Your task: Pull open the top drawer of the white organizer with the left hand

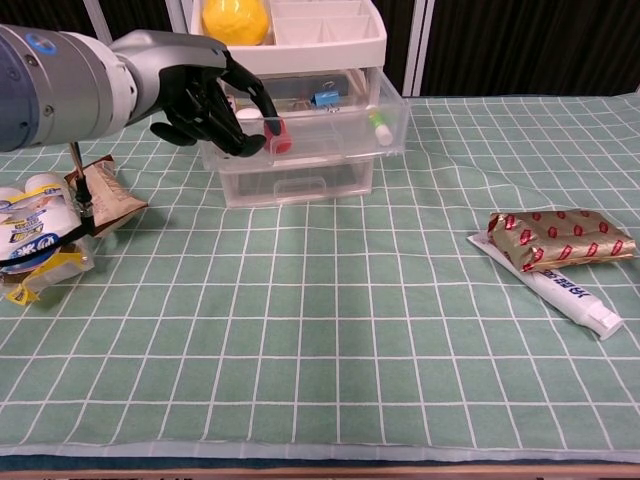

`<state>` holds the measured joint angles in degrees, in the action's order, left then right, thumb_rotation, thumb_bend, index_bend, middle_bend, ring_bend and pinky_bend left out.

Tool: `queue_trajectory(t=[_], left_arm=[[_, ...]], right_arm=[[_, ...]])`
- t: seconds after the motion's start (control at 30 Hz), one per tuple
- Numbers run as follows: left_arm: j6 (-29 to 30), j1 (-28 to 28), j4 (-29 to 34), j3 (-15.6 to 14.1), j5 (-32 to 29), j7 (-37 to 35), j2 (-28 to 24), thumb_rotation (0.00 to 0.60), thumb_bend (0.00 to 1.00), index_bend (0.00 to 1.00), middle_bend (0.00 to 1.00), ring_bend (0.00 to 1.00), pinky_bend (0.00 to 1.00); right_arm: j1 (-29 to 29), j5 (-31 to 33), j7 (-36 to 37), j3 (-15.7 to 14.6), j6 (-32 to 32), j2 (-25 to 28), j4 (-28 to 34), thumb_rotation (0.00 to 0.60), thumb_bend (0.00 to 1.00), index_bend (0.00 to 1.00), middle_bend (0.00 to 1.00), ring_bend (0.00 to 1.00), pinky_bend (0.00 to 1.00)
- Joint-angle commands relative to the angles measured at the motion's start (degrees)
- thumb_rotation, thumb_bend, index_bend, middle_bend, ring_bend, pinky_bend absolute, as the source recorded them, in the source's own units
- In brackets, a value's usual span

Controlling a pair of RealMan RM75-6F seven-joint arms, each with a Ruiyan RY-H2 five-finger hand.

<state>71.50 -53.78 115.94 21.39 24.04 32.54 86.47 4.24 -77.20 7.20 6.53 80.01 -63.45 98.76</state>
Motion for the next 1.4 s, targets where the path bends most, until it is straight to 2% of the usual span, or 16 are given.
queue_trajectory(t=[0.03, 0.27, 0.43, 0.73, 0.93, 1.07, 1.23, 1.4], left_arm=[[0.33, -0.04, 0.57, -0.43, 0.39, -0.01, -0.28, 0.6, 0.39, 0.36, 1.0, 1.0, 1.0], [0.88, -0.21, 0.46, -1.37, 1.34, 0.41, -0.75, 0.6, 0.12, 0.25, 1.0, 1.0, 1.0], [0.78, -0.33, 0.62, -1.52, 1.68, 0.13, -0.98, 0.6, 0.04, 0.23, 1.0, 1.0, 1.0], [1.37, -0.19, 3.42, -1.88, 3.36, 0.07, -2.69, 0.6, 0.04, 0.23, 1.0, 1.0, 1.0], [2.71, -0.34, 7.11, -1.93, 6.52, 1.84, -5.83, 0.6, 0.13, 0.24, 1.0, 1.0, 1.0], [2.26, -2.55, 6.41, -1.05, 7.71, 5.94, -8.56, 0.6, 0.15, 0.28, 1.0, 1.0, 1.0], [-3.94, -7.28, 2.59, -0.49, 6.13, 12.16, -13.17, 0.6, 0.16, 0.33, 1.0, 1.0, 1.0], [-17.39, -12.29, -3.79, -1.81, 4.5, 15.49, -18.97, 0.6, 0.17, 0.35, 1.0, 1.0, 1.0]], right_arm=[[0.0, 0.02, 0.03, 0.01, -0.01, 0.01, 0.0, 0.6, 0.09, 0.0, 0.0, 0.0, 0.23], [0.0, -0.06, 0.11, 0.0, 0.01, 0.01, -0.06, 0.6, 0.09, 0.0, 0.0, 0.0, 0.23], [-0.01, -0.11, 0.02, -0.02, 0.06, -0.02, -0.08, 0.6, 0.09, 0.0, 0.0, 0.0, 0.23], [-0.01, -0.09, 0.02, 0.0, 0.06, -0.03, -0.18, 0.6, 0.09, 0.0, 0.0, 0.0, 0.23], [-0.03, -0.22, -0.02, -0.04, 0.14, -0.04, -0.17, 0.6, 0.09, 0.0, 0.0, 0.0, 0.23], [-0.05, -0.32, -0.1, -0.1, 0.18, -0.05, -0.11, 0.6, 0.09, 0.0, 0.0, 0.0, 0.23], [-0.04, -0.31, -0.3, -0.1, 0.21, -0.12, -0.18, 0.6, 0.09, 0.0, 0.0, 0.0, 0.23], [0.02, -0.1, -0.4, -0.05, 0.05, -0.16, -0.33, 0.6, 0.09, 0.0, 0.0, 0.0, 0.23]])
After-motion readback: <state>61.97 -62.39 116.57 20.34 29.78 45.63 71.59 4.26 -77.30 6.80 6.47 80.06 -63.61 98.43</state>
